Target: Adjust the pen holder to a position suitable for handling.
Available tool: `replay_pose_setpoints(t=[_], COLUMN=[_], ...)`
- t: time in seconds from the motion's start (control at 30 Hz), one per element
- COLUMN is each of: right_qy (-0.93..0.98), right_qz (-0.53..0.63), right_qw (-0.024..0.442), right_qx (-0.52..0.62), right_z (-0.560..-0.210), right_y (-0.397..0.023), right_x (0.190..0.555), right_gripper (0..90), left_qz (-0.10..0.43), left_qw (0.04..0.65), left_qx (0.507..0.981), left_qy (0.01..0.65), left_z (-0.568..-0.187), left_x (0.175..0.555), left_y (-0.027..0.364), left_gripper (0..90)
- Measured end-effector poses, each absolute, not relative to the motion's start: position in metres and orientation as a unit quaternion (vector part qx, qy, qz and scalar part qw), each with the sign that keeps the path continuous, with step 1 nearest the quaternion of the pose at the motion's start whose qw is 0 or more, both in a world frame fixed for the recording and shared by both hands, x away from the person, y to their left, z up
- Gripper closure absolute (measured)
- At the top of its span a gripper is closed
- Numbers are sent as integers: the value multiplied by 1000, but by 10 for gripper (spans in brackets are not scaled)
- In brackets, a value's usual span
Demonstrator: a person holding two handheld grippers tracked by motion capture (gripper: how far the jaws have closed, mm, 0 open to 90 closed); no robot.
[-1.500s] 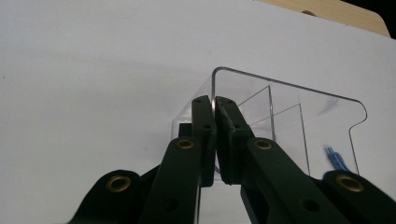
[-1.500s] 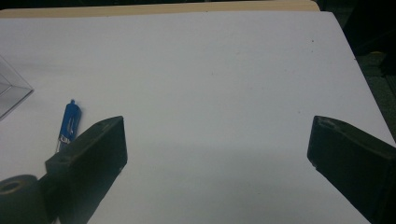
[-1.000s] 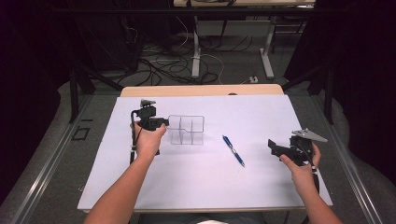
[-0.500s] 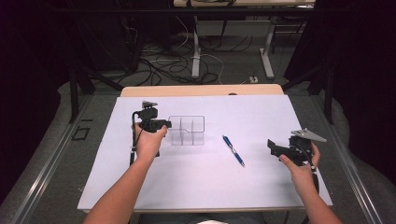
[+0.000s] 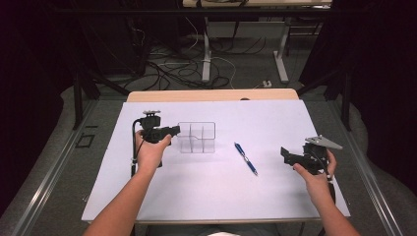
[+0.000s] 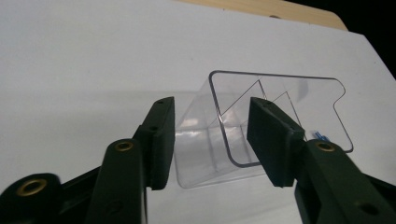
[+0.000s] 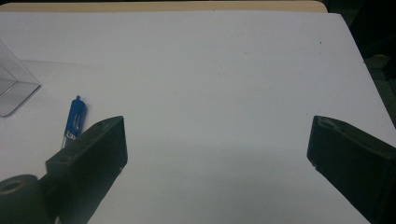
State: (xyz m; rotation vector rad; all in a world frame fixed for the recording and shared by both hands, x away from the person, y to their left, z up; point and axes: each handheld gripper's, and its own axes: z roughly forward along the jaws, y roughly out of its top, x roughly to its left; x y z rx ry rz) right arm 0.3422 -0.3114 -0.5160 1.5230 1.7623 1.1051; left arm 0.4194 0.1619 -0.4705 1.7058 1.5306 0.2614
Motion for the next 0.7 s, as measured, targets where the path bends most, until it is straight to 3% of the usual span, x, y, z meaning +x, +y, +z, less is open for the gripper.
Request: replay_pose_setpoints(t=[0.7], right_qy=[684], right_qz=[397], right_qw=[261], right_qx=[554], right_z=[-512], right_y=[-292], right_x=[345], right_gripper=[0], left_qz=[151], left_qw=[459], left_qx=[688], left_qy=[541], left_z=[-475], left_x=[394], left_y=[184], left_gripper=[333])
